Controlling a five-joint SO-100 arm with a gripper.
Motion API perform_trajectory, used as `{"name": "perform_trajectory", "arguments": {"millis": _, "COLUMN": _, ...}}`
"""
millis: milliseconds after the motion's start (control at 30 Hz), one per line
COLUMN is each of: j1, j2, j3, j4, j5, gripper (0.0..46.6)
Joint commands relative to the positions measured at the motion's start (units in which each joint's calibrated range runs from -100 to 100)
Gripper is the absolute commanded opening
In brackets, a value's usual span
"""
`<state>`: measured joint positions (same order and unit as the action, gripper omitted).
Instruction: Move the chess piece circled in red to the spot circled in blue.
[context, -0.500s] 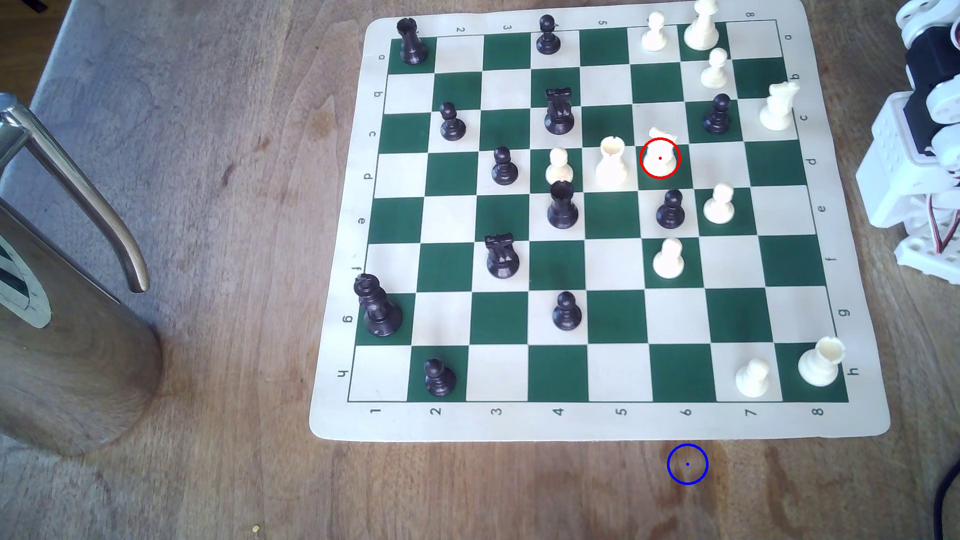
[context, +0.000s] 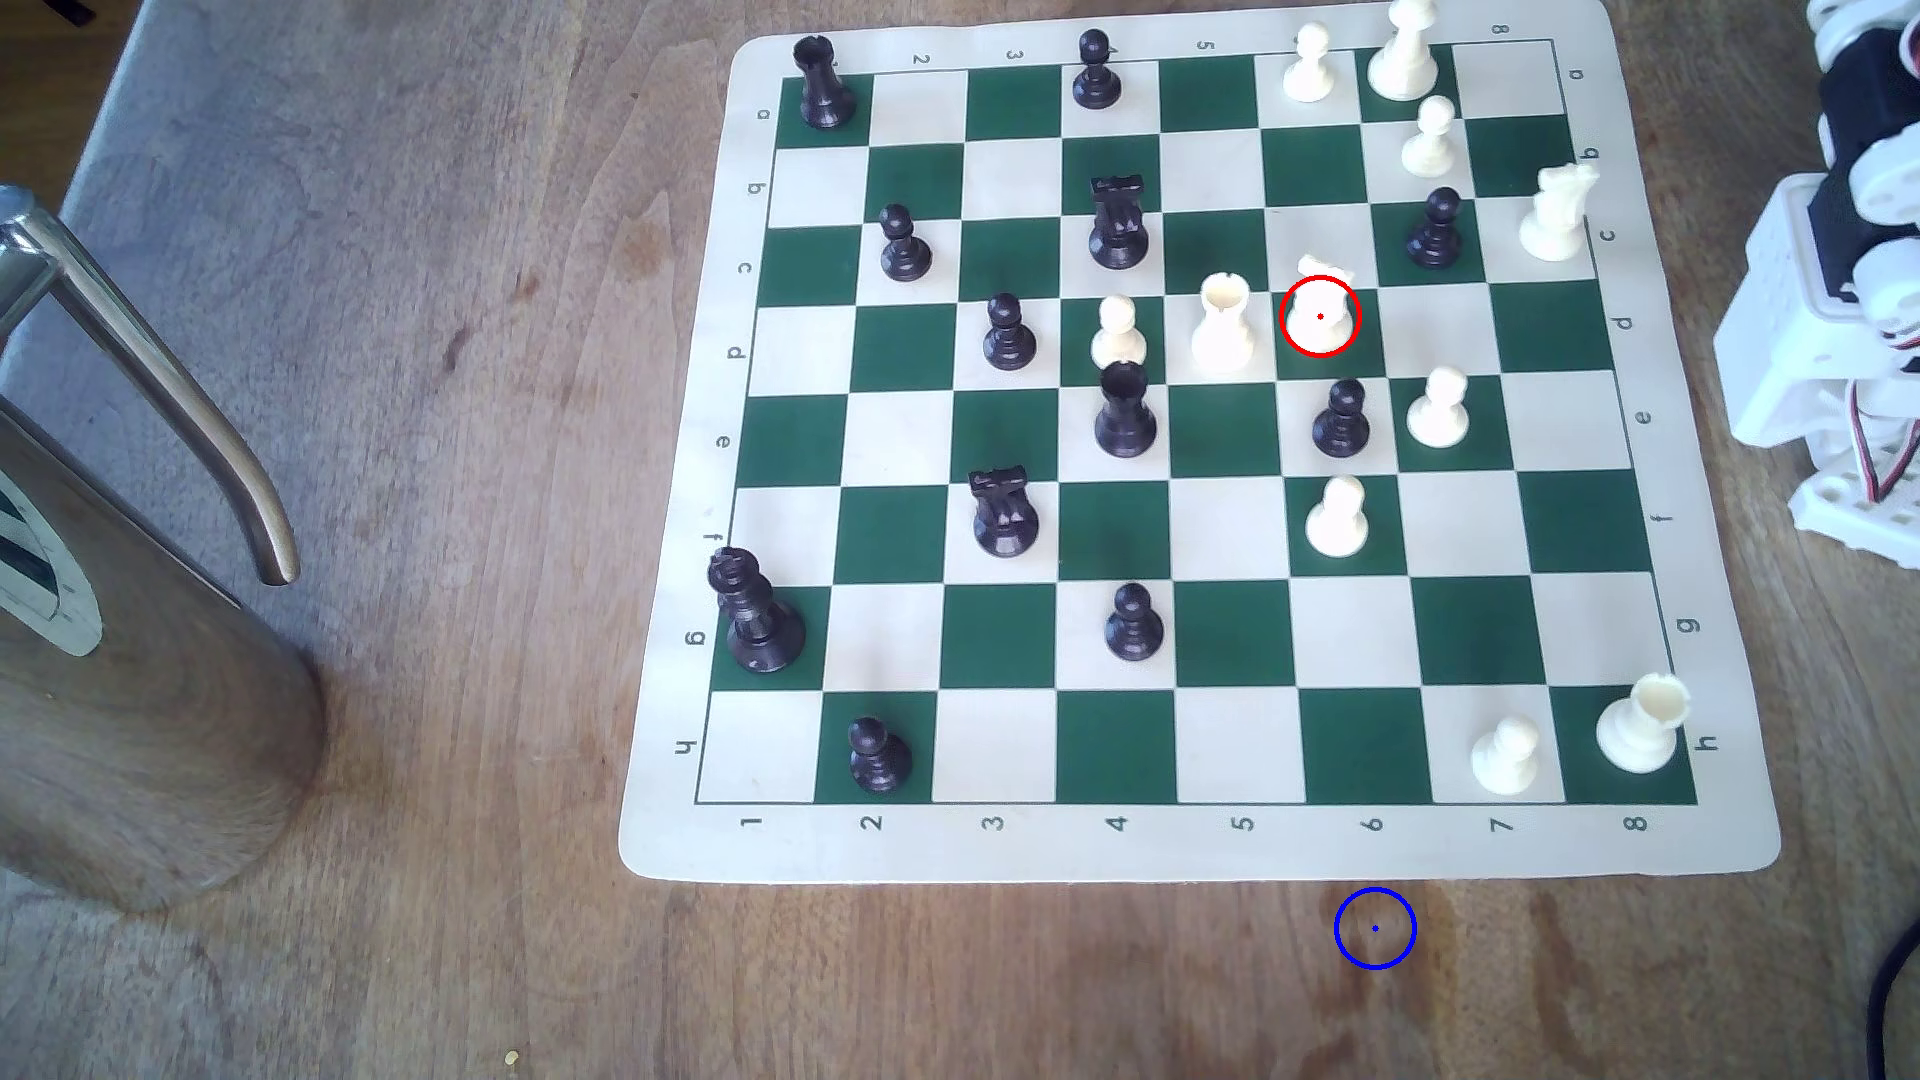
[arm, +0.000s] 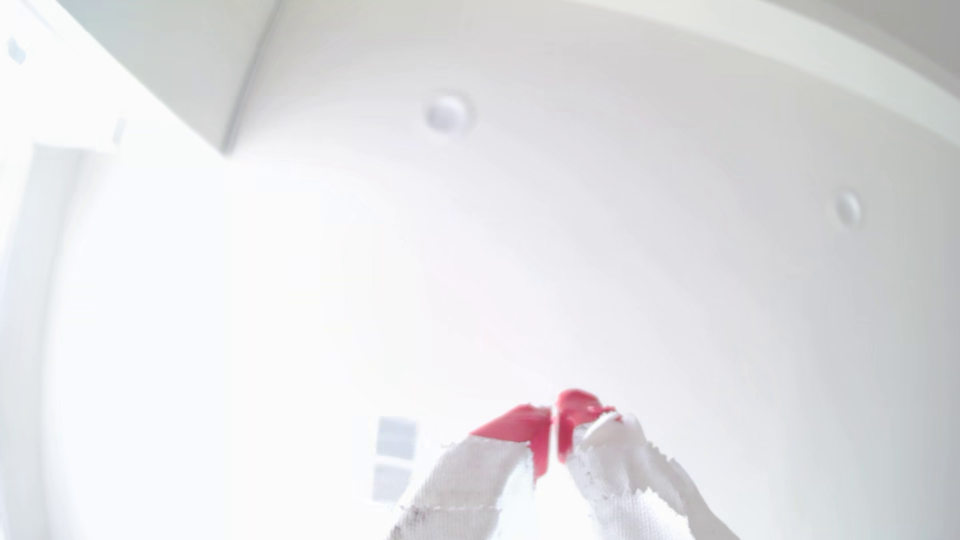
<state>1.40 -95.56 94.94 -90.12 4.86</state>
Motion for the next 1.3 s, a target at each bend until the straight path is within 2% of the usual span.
{"name": "perform_trajectory", "arguments": {"millis": 0, "j1": 1.30, "j2": -0.28, "j3": -10.71, "j4": 16.49, "j5": 0.20, "gripper": 0.1}}
{"name": "perform_trajectory", "arguments": {"millis": 133, "j1": 3.49, "j2": -0.28, "j3": -18.15, "j4": 29.76, "j5": 0.20, "gripper": 0.1}}
{"name": "perform_trajectory", "arguments": {"millis": 333, "j1": 4.27, "j2": -0.28, "j3": -19.15, "j4": 41.31, "j5": 0.20, "gripper": 0.1}}
{"name": "perform_trajectory", "arguments": {"millis": 467, "j1": 5.99, "j2": -0.28, "j3": -23.23, "j4": 55.23, "j5": 0.00, "gripper": 0.1}}
{"name": "perform_trajectory", "arguments": {"millis": 533, "j1": 8.81, "j2": -0.20, "j3": -28.21, "j4": 71.45, "j5": -0.05, "gripper": 0.1}}
{"name": "perform_trajectory", "arguments": {"millis": 700, "j1": 11.70, "j2": -0.20, "j3": -32.02, "j4": 85.21, "j5": -0.34, "gripper": 0.1}}
{"name": "perform_trajectory", "arguments": {"millis": 733, "j1": 11.70, "j2": -0.20, "j3": -32.47, "j4": 87.91, "j5": -1.27, "gripper": 0.1}}
{"name": "perform_trajectory", "arguments": {"millis": 867, "j1": 12.48, "j2": -0.11, "j3": -36.92, "j4": 107.24, "j5": -2.30, "gripper": 0.1}}
{"name": "perform_trajectory", "arguments": {"millis": 900, "j1": 13.03, "j2": -0.11, "j3": -38.28, "j4": 111.33, "j5": -4.10, "gripper": 0.1}}
{"name": "perform_trajectory", "arguments": {"millis": 933, "j1": 14.05, "j2": -0.11, "j3": -41.00, "j4": 119.11, "j5": -8.35, "gripper": 0.1}}
{"name": "perform_trajectory", "arguments": {"millis": 1067, "j1": 17.10, "j2": -0.20, "j3": -42.54, "j4": 133.53, "j5": -8.35, "gripper": 0.2}}
{"name": "perform_trajectory", "arguments": {"millis": 1100, "j1": 17.96, "j2": 0.23, "j3": -43.72, "j4": 142.70, "j5": -8.35, "gripper": 0.2}}
{"name": "perform_trajectory", "arguments": {"millis": 1267, "j1": 19.29, "j2": 1.33, "j3": -44.62, "j4": 158.18, "j5": -9.04, "gripper": 0.3}}
